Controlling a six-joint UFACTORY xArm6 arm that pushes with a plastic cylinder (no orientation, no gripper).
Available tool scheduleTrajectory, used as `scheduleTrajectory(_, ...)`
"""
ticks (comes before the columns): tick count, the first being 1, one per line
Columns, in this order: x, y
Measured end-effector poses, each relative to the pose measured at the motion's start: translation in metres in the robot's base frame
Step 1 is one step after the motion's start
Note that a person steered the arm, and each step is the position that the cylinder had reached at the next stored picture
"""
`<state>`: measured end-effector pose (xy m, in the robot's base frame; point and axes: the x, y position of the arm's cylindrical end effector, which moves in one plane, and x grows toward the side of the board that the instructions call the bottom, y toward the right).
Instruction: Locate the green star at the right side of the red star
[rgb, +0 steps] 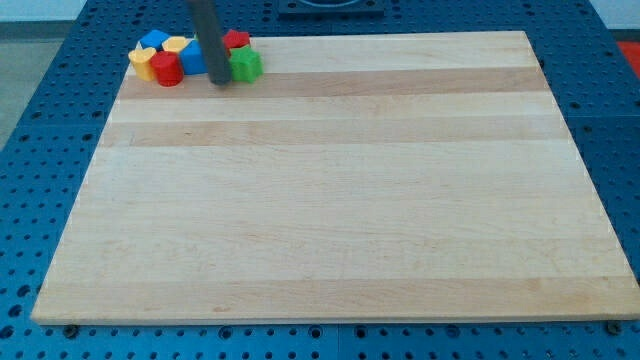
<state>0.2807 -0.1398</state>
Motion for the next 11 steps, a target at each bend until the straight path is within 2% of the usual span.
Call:
scheduleTrajectory(1,0.000,0.033)
scheduleTrajectory(2,0.000,0.024)
scheduleTrajectory(3,0.000,-0.011)
scheduleTrajectory(4,-0.002,-0.009)
scheduleTrajectory(5,-0.013,0.016)
scheduleTrajectory(7,-0.024,0.022)
scheduleTrajectory(9,-0.024,0.080)
scheduleTrajectory(10,-0.024,0.072)
scheduleTrajectory(11,-0.024,0.033)
